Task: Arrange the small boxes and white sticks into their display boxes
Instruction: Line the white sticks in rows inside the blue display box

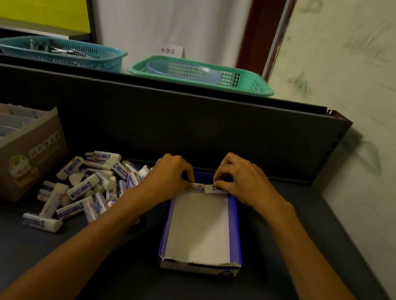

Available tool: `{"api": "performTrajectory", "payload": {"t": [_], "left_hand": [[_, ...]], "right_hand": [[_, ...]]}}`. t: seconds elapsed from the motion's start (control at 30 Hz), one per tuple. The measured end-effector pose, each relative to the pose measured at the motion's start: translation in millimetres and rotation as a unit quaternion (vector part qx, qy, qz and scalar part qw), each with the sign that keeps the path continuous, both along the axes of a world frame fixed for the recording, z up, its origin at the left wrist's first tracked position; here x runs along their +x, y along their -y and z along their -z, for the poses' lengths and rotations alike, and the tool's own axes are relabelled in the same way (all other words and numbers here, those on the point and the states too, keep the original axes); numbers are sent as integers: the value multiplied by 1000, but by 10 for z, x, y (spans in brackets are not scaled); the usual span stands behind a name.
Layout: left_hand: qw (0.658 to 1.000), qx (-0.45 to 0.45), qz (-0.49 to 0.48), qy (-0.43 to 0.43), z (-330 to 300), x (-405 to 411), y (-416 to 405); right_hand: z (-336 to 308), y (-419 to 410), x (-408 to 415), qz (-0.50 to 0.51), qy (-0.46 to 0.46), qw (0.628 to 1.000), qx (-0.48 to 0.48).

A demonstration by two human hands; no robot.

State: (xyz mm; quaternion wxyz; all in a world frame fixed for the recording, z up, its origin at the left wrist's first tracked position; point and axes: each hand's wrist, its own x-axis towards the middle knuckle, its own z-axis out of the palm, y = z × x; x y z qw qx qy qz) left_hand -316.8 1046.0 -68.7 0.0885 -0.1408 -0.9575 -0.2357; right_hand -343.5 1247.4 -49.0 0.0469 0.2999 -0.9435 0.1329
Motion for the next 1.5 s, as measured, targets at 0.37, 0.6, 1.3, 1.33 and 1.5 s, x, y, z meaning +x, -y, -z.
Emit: {"api": "performTrajectory", "payload": {"t": [0.37,0.6,1.3,1.33,1.5], "left_hand": [[1000,5,-4,0,-2,13,0],[1000,-1,-4,10,5,-1,13],[1000,-2,-8,20,1,-33,-5],[1000,-1,-4,18,0,-31,-3],[1000,-3,1,15,-1,-20,0]], "right_hand": [[30,-61,-54,-1,88,995,-37],[-27,25,-2,25,62,997,38],[6,4,-48,29,100,995,-8],[8,1,-50,31,104,994,-12],[3,11,-23,41,94,995,-16]]}}
